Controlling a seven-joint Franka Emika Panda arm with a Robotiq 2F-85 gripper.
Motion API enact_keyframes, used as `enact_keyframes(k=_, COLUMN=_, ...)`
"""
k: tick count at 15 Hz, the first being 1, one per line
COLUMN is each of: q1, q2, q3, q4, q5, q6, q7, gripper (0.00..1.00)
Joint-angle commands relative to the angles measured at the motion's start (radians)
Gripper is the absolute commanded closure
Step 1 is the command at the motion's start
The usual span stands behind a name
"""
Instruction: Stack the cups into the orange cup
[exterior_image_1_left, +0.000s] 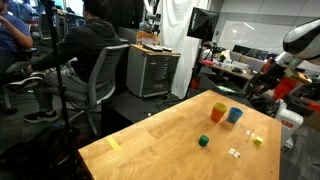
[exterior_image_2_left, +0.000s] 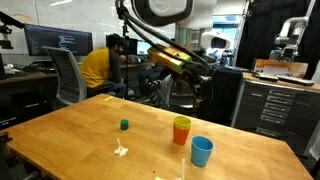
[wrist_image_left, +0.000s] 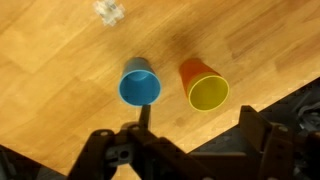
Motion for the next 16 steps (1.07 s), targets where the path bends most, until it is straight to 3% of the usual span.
enact_keyframes(k=1, q1=-0.031, q2=-0.143, q3=-0.045, q4=-0.131, q5=0.076, q6=0.028, q7=-0.072, gripper=0.09)
enact_keyframes(k=6, q1=-0.058, q2=-0.198, q3=-0.134, q4=-0.172, q5=0.176, q6=0.048, q7=-0.168, gripper=0.08)
enact_keyframes(k=9, q1=-0.080, q2=-0.171, q3=-0.167, q4=-0.140, q5=0.272, q6=0.053, q7=-0.243, gripper=0.08)
enact_keyframes(k=16, q1=-0.091, q2=-0.060, q3=-0.177, q4=-0.040, q5=0.379, q6=0.034, q7=-0.322, gripper=0.10)
